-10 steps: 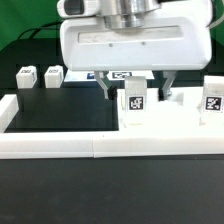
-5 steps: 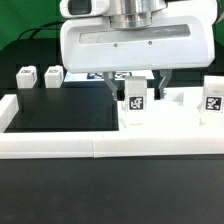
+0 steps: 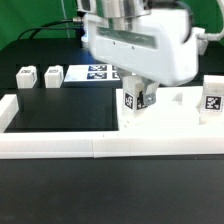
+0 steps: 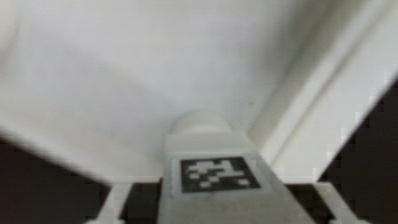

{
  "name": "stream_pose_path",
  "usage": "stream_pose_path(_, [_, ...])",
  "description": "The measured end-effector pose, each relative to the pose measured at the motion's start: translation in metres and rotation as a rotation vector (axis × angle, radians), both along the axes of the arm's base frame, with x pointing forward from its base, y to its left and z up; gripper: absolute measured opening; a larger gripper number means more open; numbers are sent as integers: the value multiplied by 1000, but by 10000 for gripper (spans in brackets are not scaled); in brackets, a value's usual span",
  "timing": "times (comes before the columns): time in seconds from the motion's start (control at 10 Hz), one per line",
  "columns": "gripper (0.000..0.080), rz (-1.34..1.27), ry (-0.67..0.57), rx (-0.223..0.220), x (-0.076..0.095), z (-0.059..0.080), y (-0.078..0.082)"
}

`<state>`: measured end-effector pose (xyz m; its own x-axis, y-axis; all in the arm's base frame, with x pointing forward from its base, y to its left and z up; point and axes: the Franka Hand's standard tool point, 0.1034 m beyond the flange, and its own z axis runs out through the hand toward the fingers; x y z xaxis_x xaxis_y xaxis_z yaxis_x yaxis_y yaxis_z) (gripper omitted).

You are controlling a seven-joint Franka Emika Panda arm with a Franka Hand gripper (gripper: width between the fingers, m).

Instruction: Assemble square table

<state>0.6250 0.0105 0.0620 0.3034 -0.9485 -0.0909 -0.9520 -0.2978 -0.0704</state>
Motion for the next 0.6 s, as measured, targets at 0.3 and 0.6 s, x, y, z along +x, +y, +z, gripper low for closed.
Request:
stream_pose_path(0.3, [293, -309, 17, 59, 1, 0, -3])
stream_pose_path(0.6, [330, -285, 15, 53, 1, -1, -2])
